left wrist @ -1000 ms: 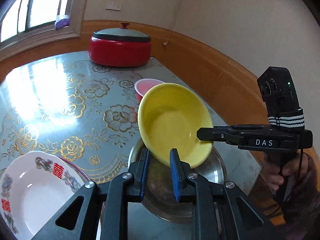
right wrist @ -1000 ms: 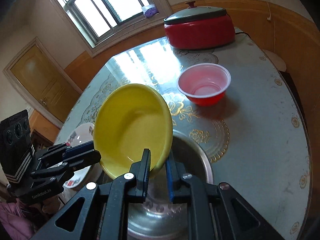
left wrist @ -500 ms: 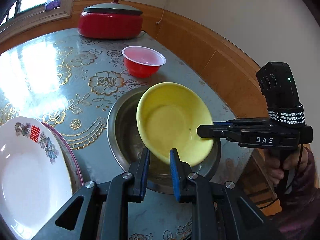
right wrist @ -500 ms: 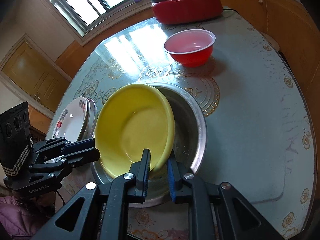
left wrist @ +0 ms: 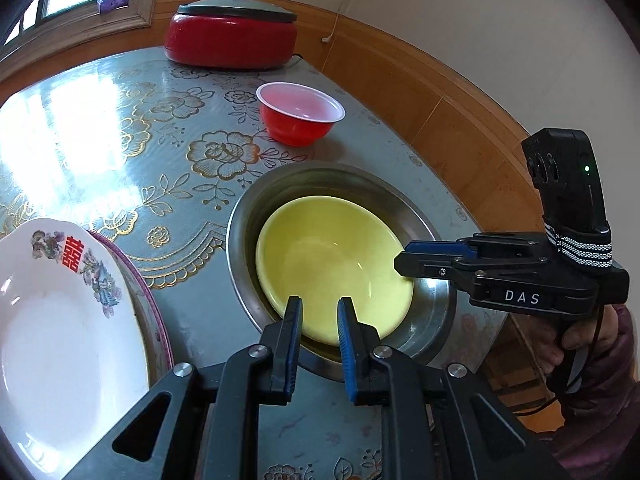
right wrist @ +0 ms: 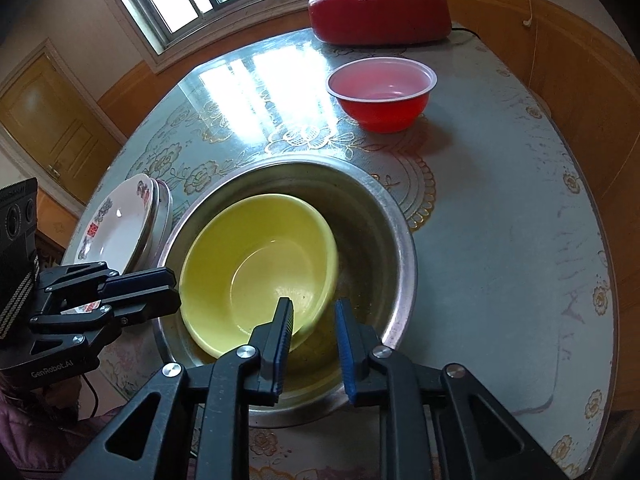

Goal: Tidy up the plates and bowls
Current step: 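Lift the yellow bowl with the left tool into the steel bowl, then open the left tool and release the yellow bowl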

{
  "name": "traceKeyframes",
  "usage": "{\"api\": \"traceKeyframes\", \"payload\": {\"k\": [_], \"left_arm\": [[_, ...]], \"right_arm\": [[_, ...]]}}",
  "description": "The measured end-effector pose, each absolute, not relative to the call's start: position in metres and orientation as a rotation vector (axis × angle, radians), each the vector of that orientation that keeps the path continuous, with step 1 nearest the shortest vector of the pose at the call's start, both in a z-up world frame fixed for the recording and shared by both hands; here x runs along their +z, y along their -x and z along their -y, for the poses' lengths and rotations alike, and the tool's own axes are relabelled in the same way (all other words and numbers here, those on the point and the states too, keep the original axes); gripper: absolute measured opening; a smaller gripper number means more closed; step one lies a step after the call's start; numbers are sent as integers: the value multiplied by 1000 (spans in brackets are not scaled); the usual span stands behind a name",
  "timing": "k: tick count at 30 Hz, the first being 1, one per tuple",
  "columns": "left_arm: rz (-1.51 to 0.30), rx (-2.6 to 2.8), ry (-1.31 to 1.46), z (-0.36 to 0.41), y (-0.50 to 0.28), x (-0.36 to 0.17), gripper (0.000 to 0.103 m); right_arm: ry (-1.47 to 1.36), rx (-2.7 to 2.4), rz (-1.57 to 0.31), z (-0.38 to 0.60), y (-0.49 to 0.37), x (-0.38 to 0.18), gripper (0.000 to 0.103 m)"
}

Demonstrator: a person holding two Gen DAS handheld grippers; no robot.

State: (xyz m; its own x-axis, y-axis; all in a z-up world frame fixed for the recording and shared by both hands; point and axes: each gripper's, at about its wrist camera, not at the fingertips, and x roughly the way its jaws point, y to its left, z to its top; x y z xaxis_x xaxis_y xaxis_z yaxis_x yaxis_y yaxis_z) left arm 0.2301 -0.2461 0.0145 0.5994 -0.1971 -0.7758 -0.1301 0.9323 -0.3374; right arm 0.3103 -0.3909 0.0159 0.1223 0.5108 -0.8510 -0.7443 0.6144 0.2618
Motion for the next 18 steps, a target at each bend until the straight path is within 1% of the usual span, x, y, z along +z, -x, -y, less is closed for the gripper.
{"api": "traceKeyframes", "payload": {"k": [5, 8, 18], "left_arm": [[-934, -43, 380, 247, -232, 12, 18], [-930, -35, 385, 246, -232, 12, 18], [-922, 20, 366, 244, -235, 13, 24]], "right_arm": [[307, 899, -1069, 389, -307, 18, 18], [325, 855, -1035, 391, -307, 20, 13], [292, 864, -1040, 393, -311, 19, 14]]}}
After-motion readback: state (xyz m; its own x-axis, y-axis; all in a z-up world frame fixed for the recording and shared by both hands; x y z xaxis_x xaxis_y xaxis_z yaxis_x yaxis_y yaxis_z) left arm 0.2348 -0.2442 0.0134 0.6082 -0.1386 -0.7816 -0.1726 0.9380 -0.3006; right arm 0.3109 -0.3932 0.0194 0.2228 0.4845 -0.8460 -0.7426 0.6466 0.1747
